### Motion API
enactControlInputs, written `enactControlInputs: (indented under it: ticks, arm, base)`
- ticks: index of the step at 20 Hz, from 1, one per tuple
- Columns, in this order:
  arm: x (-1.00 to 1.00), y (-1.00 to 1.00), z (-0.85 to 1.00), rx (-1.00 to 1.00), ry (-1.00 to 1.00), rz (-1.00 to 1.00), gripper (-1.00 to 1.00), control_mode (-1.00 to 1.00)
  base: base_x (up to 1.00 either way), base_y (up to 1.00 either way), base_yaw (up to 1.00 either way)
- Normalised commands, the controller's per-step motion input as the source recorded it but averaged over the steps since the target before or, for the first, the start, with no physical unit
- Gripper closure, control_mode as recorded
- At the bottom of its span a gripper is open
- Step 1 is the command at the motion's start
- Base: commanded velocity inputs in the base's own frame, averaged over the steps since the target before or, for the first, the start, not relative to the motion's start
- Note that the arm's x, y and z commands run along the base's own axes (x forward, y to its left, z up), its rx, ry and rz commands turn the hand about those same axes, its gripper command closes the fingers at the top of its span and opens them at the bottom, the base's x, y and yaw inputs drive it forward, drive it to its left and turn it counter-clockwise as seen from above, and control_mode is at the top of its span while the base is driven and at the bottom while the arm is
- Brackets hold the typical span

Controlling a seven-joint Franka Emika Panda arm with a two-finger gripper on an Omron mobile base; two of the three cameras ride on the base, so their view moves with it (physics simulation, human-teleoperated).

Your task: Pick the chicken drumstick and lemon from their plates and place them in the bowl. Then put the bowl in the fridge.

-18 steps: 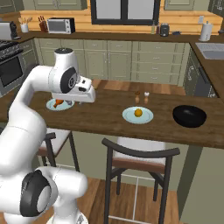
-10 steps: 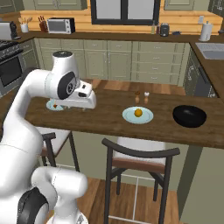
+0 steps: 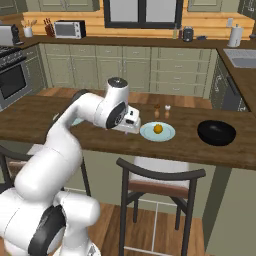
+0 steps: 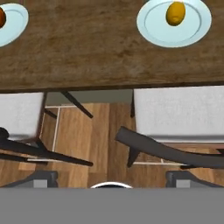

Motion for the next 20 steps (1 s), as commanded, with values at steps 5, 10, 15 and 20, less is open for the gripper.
enactControlInputs:
  ticks: [5, 10, 15, 20]
  arm:
    - [0.95, -0.45, -0.02, 0.0, 0.29, -0.03, -1.0, -1.0]
    - [0.77, -0.49, -0.33, 0.0, 0.19, 0.0, -1.0, -1.0]
    - [0.5, -0.36, -0.58, 0.0, 0.0, 0.04, -1.0, -1.0]
    - [0.71, -0.11, -0.24, 0.0, 0.04, 0.02, -1.0, -1.0]
  base:
    - [0.0, 0.0, 0.0]
    - [0.0, 0.0, 0.0]
    - [0.0, 0.0, 0.0]
    - [0.0, 0.0, 0.0]
